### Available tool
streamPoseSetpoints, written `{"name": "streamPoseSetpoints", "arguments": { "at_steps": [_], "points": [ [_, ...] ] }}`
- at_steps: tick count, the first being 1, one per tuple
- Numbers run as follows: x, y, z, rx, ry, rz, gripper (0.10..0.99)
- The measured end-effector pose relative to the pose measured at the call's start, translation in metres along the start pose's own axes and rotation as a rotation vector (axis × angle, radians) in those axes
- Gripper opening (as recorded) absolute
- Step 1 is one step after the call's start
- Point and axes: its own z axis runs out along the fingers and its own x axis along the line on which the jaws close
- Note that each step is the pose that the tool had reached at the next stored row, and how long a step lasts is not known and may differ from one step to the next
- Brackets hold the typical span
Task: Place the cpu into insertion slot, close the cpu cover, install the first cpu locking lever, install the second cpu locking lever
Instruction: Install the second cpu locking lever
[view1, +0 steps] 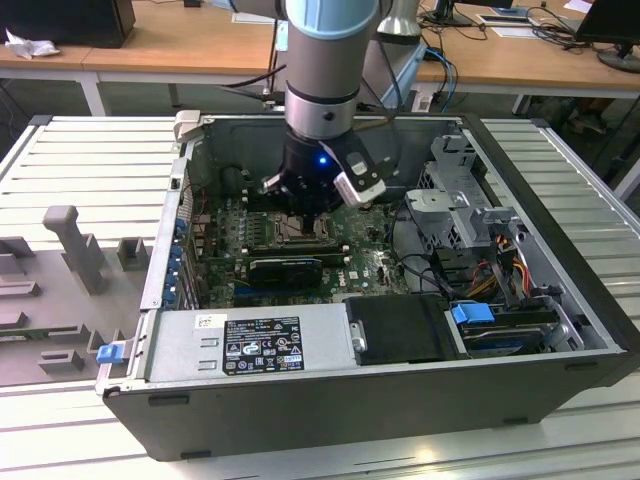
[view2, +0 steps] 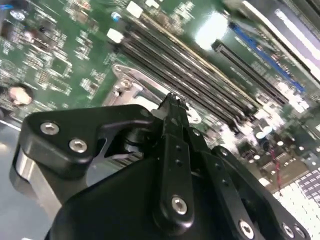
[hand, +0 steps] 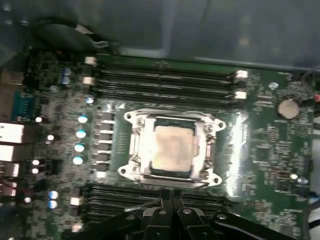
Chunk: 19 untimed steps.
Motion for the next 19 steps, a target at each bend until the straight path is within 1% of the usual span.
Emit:
{"name": "streamPoseSetpoints", "arguments": {
  "at_steps": [1,2,3,7,8,9,10,11,12,13,16,18,19],
  "points": [
    [0.0055,-0.0002,0.0005,-0.003,-0.0002,0.000,0.106],
    [0.0086,-0.0002,0.0016,-0.005,-0.0005,0.000,0.106],
    [0.0099,-0.0004,0.0052,-0.007,-0.0005,0.000,0.106],
    [0.0098,-0.0011,0.0142,-0.007,-0.0003,-0.003,0.106],
    [0.0099,-0.0014,0.0186,-0.007,0.0001,-0.008,0.106],
    [0.0118,-0.0018,0.0218,-0.009,0.0005,-0.016,0.106],
    [0.0141,-0.0025,0.0233,-0.013,0.0005,-0.019,0.106],
    [0.0156,-0.0035,0.0238,-0.019,0.0000,-0.020,0.106],
    [0.0175,-0.0053,0.0242,-0.032,-0.0013,-0.020,0.106],
    [0.0187,-0.0068,0.0245,-0.041,-0.0022,-0.021,0.106],
    [0.0238,-0.0139,0.0253,-0.082,-0.0059,-0.024,0.106],
    [0.0260,-0.0160,0.0257,-0.093,-0.0067,-0.027,0.106],
    [0.0279,-0.0177,0.0259,-0.101,-0.0074,-0.029,0.106]
  ]
}}
